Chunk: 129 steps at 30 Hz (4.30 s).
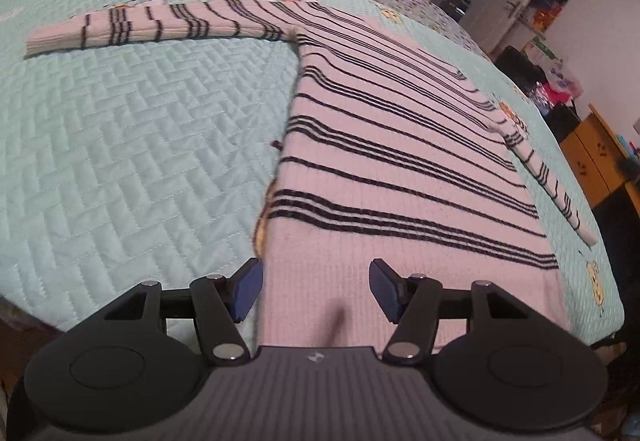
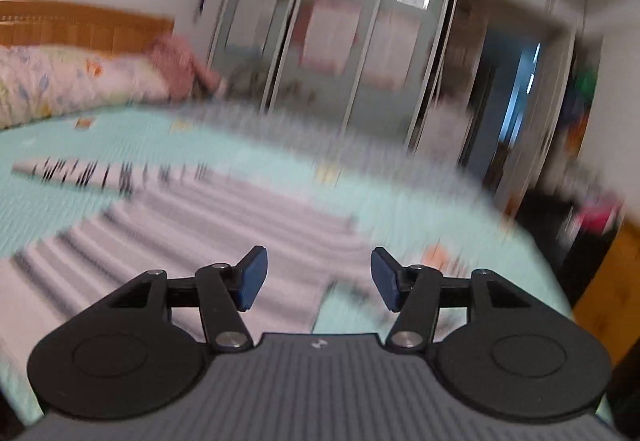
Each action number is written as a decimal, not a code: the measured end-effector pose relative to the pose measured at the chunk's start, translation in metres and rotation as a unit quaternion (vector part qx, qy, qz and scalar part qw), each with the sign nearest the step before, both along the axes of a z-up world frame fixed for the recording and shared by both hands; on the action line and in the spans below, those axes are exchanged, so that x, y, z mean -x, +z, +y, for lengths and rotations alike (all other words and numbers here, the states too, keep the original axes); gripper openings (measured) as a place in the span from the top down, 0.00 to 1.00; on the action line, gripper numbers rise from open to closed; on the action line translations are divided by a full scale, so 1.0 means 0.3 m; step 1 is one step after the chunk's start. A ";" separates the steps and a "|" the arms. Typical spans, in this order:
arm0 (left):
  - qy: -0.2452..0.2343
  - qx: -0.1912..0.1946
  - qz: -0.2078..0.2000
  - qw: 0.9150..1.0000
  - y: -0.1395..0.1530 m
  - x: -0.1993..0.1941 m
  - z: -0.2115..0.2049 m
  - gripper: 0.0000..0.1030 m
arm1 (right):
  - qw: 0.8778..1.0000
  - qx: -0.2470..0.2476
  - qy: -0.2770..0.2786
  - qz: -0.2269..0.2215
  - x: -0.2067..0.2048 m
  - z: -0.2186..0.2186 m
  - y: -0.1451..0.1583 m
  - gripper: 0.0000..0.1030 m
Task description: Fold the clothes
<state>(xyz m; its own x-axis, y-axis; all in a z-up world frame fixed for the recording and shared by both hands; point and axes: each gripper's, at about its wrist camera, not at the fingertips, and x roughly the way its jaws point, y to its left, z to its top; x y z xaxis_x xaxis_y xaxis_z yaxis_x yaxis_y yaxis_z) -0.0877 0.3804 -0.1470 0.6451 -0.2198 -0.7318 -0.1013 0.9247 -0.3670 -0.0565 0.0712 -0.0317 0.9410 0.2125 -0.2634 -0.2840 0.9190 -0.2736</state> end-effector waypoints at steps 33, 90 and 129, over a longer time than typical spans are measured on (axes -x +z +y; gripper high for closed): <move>0.067 0.062 -0.017 0.996 -0.037 0.107 0.186 0.39 | 0.837 -0.351 0.125 0.400 -0.449 0.176 0.012 0.11; 0.282 0.227 -0.089 0.928 0.082 -0.101 0.554 0.25 | 0.930 -0.142 0.185 0.285 -0.197 0.788 0.174 0.03; 0.432 0.206 -0.143 0.866 -0.159 -0.461 0.818 0.51 | 0.876 -0.288 0.120 0.369 -0.484 0.645 -0.278 0.03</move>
